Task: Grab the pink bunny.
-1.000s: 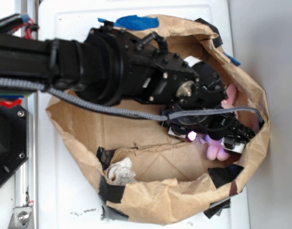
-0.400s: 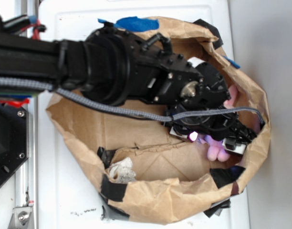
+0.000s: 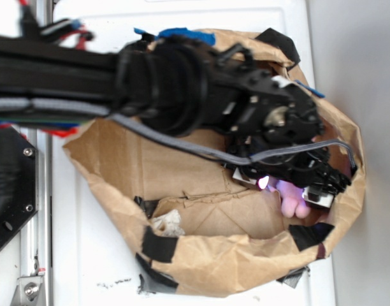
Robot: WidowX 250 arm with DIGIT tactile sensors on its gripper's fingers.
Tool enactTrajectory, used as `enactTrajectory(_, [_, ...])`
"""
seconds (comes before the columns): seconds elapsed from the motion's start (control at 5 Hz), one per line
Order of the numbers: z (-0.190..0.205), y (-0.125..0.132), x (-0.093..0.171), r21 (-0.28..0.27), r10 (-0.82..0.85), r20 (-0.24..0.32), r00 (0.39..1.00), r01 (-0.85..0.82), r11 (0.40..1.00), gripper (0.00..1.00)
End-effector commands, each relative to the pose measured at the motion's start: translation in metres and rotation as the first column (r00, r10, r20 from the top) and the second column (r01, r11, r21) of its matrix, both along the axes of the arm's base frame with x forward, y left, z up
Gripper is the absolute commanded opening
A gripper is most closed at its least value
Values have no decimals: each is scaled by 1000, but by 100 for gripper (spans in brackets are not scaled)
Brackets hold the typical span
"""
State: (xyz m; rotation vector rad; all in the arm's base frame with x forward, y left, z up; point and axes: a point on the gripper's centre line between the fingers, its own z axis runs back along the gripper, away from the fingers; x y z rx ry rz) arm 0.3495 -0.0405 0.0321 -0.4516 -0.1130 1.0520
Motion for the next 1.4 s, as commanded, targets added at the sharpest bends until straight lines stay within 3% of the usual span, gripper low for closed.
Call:
enactTrajectory(0.0, [-4, 7, 23, -7, 89, 8, 996, -89, 996, 0])
enactTrajectory(0.8, [5, 8, 10, 0, 25, 69, 997, -25, 1000, 0])
enactTrajectory(1.0, [35, 10, -7, -33, -96, 98, 991, 100, 994, 0])
enactTrajectory(1.2, [76, 3, -29, 0, -168, 147, 975, 170, 985, 0])
